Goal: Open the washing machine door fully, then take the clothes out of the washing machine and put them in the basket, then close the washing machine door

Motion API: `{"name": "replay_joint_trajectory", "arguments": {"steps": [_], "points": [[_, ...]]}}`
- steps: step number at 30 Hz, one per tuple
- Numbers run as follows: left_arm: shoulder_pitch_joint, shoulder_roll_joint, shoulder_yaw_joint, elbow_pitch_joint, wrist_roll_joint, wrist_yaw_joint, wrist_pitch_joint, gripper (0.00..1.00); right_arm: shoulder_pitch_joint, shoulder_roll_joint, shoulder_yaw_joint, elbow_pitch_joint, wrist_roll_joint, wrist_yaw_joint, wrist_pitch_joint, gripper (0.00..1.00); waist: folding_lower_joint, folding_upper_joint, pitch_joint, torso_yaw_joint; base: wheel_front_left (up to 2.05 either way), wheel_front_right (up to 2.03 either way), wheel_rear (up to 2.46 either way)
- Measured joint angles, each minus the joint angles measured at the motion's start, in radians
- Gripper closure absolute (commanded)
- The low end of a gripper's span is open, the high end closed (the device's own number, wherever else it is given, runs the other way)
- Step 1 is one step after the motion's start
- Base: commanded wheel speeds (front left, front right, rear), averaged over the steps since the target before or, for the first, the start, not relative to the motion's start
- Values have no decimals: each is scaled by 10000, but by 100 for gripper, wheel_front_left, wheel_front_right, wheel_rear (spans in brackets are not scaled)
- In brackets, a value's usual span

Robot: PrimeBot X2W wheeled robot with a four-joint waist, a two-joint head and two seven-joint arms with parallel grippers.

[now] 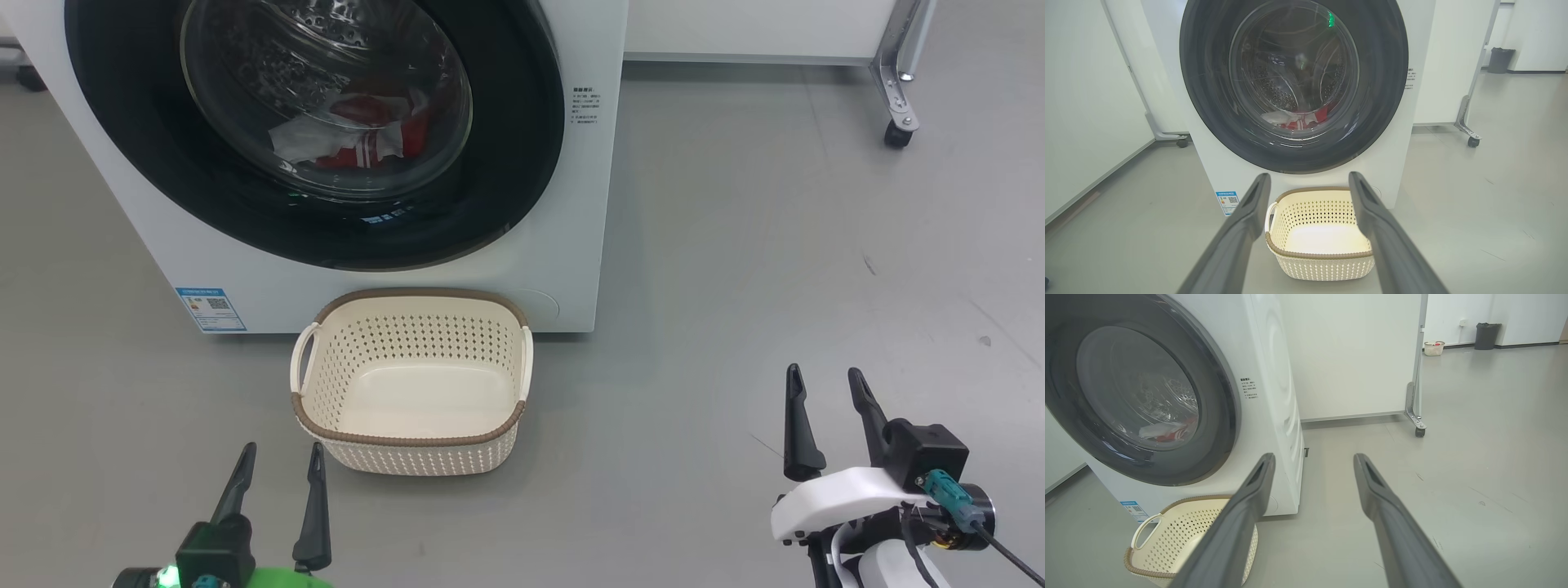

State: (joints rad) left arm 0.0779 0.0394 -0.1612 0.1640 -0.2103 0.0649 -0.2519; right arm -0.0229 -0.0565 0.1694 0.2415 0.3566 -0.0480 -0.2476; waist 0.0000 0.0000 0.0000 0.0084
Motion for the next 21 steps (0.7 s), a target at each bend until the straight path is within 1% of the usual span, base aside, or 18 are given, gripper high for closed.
{"name": "replay_joint_trajectory", "arguments": {"steps": [2,21], "points": [[-3,6,23,65,-234,50,0,0,-23,2,0,84,2,-65,0,0,0,0,7,-2,0,0,0],[-127,8,-58,476,-228,230,0,0,-311,6,-8,570,31,-90,0,0,0,0,-3,28,0,0,0]]}}
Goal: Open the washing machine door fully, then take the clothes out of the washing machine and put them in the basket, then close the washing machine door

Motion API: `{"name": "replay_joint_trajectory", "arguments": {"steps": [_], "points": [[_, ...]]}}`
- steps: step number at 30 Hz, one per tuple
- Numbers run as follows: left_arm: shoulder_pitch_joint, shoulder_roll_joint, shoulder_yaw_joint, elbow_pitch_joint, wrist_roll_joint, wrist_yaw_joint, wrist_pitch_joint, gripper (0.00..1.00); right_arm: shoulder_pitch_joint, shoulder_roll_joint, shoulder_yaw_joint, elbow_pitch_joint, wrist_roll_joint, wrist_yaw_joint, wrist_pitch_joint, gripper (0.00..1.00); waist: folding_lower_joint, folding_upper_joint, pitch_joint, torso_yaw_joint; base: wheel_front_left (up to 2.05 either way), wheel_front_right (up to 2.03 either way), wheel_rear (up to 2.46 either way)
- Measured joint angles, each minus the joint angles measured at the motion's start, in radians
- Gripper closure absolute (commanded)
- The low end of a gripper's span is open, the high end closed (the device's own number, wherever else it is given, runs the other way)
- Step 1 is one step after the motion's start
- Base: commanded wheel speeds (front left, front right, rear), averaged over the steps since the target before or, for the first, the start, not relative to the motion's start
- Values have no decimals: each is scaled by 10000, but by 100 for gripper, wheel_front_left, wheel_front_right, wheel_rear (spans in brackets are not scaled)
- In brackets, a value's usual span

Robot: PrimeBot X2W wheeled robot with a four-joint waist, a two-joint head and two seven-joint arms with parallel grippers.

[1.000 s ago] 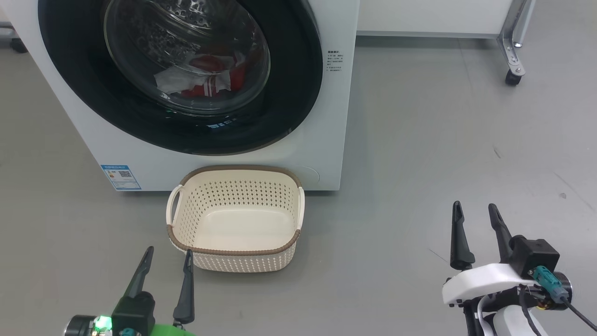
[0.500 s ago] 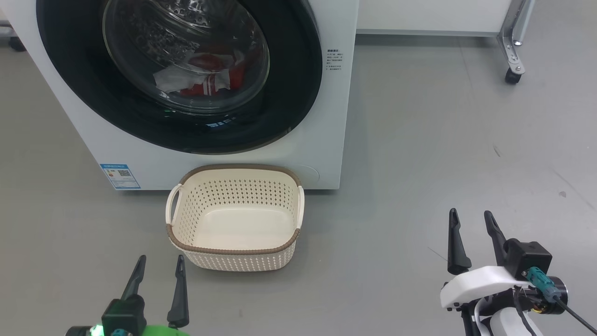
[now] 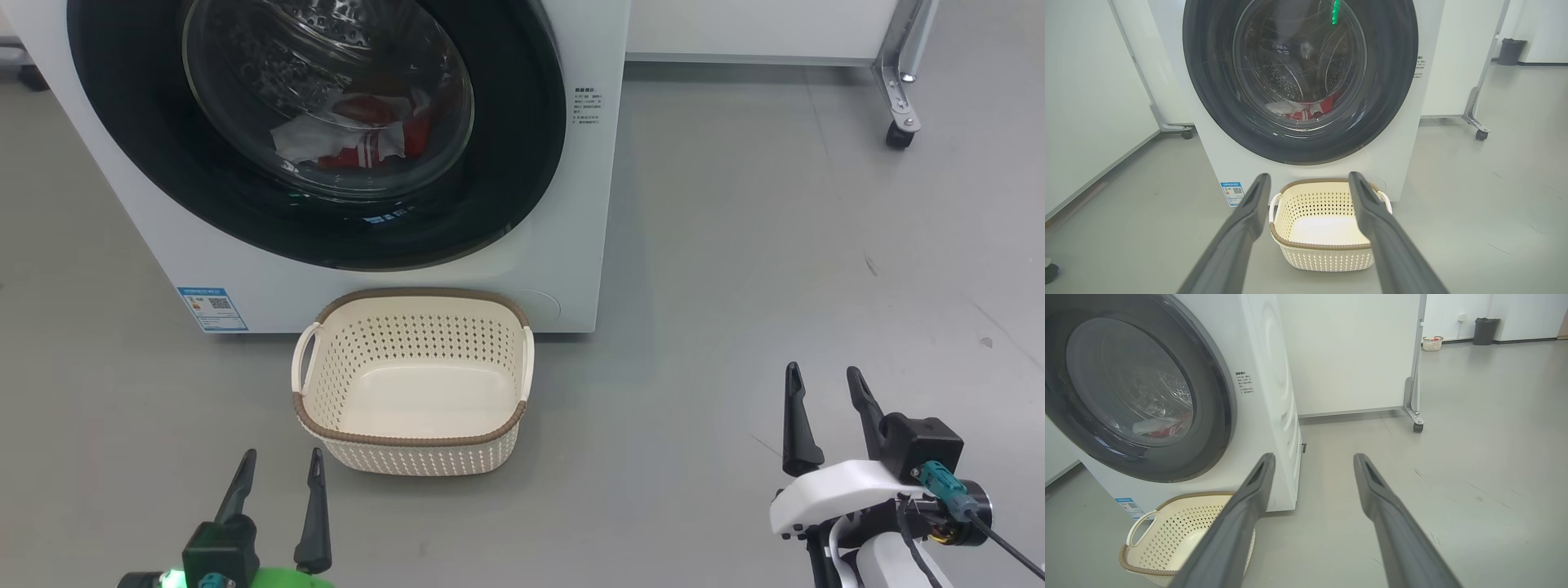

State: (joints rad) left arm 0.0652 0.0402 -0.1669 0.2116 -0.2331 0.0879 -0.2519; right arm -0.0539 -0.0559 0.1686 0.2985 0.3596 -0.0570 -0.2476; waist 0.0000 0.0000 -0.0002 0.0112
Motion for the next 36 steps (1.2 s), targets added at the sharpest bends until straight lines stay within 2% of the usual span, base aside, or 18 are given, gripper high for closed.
{"name": "replay_joint_trajectory", "arguments": {"steps": [29,30,32,36], "points": [[-49,0,-59,77,31,52,0,0,-128,27,-75,54,19,-71,0,0,0,0,51,46,0,0,0],[-52,0,-63,77,31,52,0,0,-148,27,-75,54,21,-69,0,24,0,0,61,52,0,0,0],[-55,0,-81,77,31,54,0,0,-177,31,-77,42,23,-69,0,100,0,0,87,65,0,0,0],[-112,0,-150,73,44,54,0,0,-196,44,-136,-42,107,-61,0,100,0,0,204,98,0,0,0]]}}
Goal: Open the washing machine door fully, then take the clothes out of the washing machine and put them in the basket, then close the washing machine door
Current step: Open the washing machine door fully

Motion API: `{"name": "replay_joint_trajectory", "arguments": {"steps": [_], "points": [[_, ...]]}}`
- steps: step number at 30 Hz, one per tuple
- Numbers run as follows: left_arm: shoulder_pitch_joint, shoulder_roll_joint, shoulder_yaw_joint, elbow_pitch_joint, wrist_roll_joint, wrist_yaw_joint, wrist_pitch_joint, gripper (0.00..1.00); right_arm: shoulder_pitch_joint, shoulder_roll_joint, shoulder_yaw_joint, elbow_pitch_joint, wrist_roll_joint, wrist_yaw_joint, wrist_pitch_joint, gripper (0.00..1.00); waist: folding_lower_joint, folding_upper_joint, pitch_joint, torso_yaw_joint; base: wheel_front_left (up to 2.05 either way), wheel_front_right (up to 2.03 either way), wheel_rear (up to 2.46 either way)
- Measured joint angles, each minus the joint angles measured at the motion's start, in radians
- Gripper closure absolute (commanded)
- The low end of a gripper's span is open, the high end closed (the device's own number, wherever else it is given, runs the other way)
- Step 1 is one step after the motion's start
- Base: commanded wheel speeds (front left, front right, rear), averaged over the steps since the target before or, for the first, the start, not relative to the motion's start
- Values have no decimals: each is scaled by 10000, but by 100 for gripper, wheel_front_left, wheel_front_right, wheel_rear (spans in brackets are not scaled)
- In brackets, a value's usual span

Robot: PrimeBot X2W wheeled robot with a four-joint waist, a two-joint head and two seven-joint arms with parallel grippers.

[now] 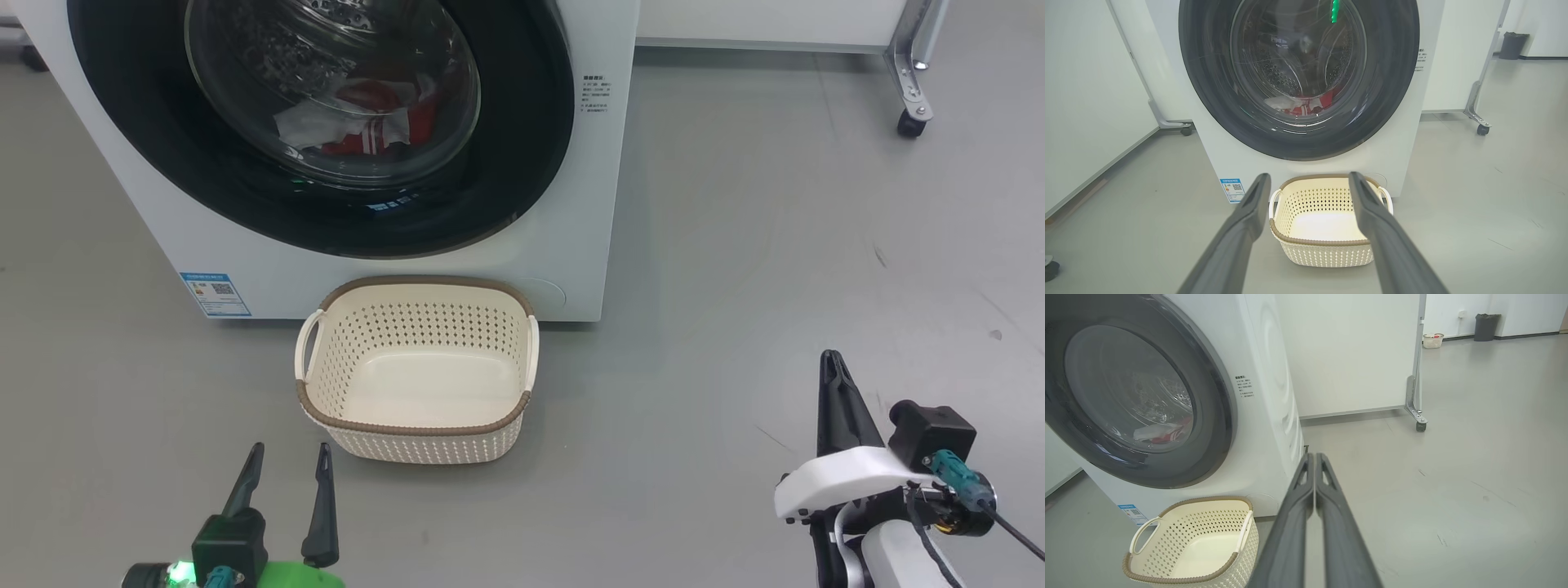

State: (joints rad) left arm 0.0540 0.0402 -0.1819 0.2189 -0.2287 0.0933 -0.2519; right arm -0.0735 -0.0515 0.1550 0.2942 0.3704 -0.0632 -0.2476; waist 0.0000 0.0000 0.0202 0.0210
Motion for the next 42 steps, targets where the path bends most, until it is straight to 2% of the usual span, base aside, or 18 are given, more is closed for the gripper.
{"name": "replay_joint_trajectory", "arguments": {"steps": [3,9,14,18,23,34,42], "points": [[-109,2,-75,-12,0,0,0,0,-4,52,-232,-54,477,71,0,100,0,0,108,39,0,0,0],[-251,2,-217,-65,0,0,-2,0,-192,86,-1041,-228,2775,374,2,100,0,0,421,161,0,0,0],[-405,2,-380,-69,-6,0,0,0,-872,82,-1465,-462,5239,520,192,100,0,0,752,319,0,0,0],[-626,2,-531,-73,-8,0,-2,0,-1585,90,-1818,-579,6972,514,581,100,0,0,1048,481,0,0,0],[-934,0,-876,-69,-50,0,-2,0,-2460,77,-2385,-560,8205,305,1080,100,0,0,1375,787,0,0,0],[-1457,0,-1325,-98,-132,0,-2,0,-4800,12,-2817,-497,8962,-224,2337,100,0,0,2175,1515,0,0,0],[-2006,-8,-1919,-265,-341,31,-2,0,-6420,-740,-2690,-142,8932,-470,3152,100,0,0,2955,2091,0,0,0]]}}
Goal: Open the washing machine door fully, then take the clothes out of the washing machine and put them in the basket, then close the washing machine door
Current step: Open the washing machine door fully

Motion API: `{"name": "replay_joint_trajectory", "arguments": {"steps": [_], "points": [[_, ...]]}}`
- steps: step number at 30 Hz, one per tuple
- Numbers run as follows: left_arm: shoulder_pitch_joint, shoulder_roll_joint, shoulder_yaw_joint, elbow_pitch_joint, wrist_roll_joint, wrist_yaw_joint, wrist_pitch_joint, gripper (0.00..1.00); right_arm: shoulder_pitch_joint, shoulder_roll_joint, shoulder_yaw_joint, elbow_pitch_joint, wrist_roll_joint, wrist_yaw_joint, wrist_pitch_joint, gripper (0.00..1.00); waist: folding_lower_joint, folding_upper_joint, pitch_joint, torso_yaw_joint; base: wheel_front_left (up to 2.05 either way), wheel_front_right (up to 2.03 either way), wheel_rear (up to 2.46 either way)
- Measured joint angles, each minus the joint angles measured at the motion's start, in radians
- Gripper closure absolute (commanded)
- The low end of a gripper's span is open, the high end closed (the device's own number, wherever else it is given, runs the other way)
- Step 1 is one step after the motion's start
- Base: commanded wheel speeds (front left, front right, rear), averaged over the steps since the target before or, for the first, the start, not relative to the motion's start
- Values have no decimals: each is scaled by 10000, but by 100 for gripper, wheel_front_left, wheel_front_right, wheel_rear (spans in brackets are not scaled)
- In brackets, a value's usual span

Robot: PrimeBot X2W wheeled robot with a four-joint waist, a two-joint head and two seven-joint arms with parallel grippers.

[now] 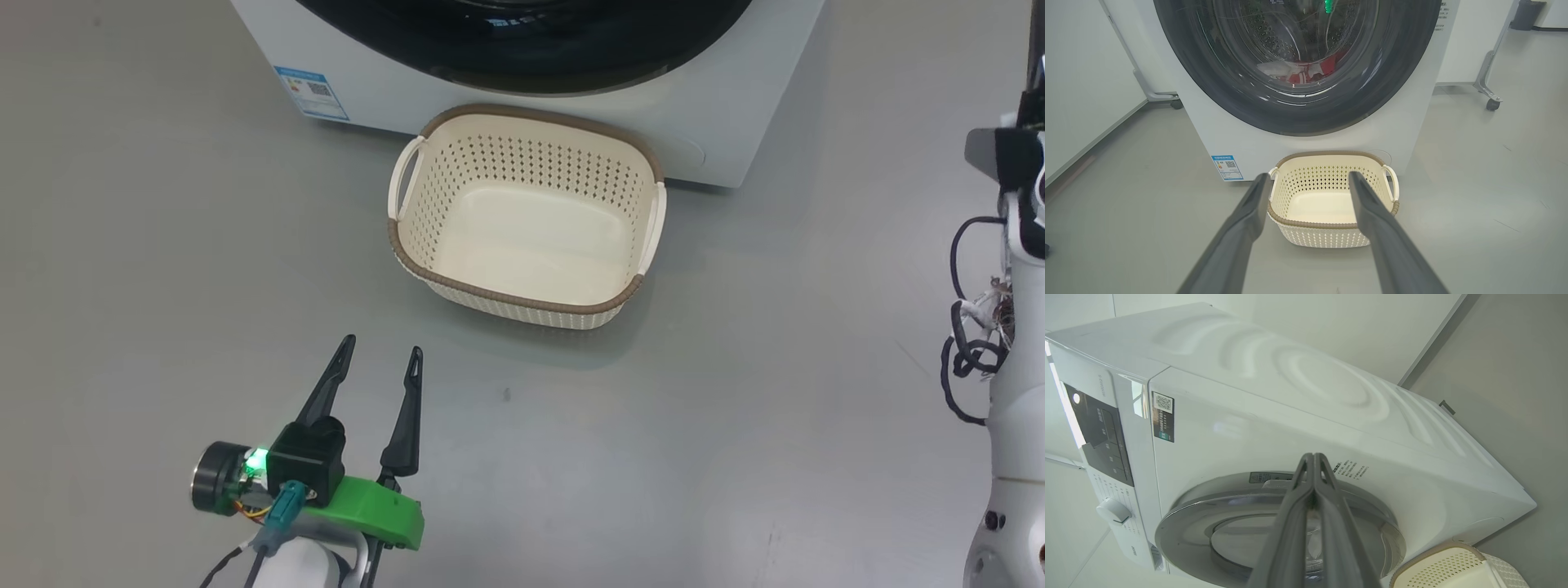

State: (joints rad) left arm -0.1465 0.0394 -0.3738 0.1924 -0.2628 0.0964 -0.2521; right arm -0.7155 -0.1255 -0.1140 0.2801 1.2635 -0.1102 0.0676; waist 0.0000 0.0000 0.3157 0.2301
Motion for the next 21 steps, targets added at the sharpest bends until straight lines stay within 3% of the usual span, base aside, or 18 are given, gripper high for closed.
{"name": "replay_joint_trajectory", "arguments": {"steps": [21], "points": [[-755,-23,-1154,-224,-878,104,0,0,-3261,-240,58,1536,268,-165,1181,100,1,0,1710,1303,0,0,0]]}}
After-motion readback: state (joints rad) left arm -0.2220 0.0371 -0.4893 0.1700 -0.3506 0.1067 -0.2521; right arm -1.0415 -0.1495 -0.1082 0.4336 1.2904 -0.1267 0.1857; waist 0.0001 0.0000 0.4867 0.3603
